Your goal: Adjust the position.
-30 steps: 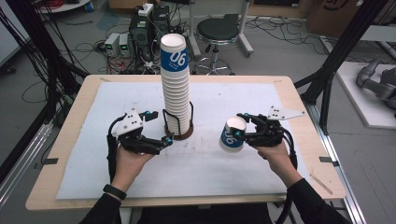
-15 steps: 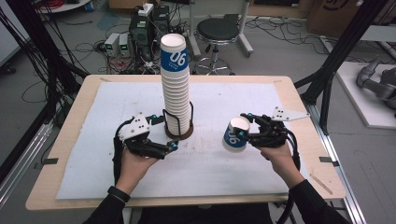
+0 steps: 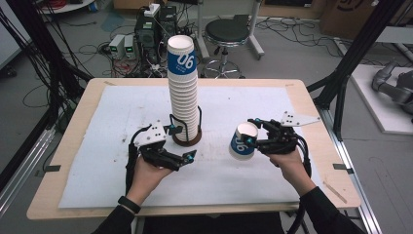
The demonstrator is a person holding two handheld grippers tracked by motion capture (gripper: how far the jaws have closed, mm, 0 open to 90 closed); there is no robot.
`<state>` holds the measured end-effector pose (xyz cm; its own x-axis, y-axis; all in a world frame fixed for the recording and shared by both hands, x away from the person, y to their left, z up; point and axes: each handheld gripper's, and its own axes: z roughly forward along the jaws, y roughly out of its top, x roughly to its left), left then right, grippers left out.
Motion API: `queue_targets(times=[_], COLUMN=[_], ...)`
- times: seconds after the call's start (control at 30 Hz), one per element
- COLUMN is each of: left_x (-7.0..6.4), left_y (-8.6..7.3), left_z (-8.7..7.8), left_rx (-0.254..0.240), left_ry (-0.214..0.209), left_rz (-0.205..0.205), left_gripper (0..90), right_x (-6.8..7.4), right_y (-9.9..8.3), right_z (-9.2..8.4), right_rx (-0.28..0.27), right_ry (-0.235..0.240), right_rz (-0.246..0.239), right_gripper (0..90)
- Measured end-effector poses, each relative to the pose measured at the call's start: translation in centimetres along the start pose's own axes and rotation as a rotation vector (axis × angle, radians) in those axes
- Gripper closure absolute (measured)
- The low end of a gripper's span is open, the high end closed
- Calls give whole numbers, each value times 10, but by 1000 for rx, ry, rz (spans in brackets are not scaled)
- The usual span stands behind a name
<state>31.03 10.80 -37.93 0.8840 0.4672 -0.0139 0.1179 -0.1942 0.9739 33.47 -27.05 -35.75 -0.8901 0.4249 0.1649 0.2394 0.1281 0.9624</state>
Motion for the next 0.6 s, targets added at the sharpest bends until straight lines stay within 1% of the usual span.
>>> queue_targets(times=[0.1,0.2,0.4,0.47,0.6], left_x=[-2,-5,-11,-14,-18], left_y=[0,0,1,1,0], left_z=[6,12,29,35,49], left_rx=[3,4,33,38,66], left_ry=[-32,-99,-161,-179,-184], left_rz=[-6,6,-8,-10,-16], left_gripper=[70,123,123,123,123], right_x=[1,1,3,5,8], right_y=[0,1,0,1,1], right_z=[2,4,7,7,8], right_rx=[0,4,11,11,14], right_ry=[11,20,40,47,65], right_rz=[-7,-10,-20,-20,-31], right_gripper=[311,311,311,311,311])
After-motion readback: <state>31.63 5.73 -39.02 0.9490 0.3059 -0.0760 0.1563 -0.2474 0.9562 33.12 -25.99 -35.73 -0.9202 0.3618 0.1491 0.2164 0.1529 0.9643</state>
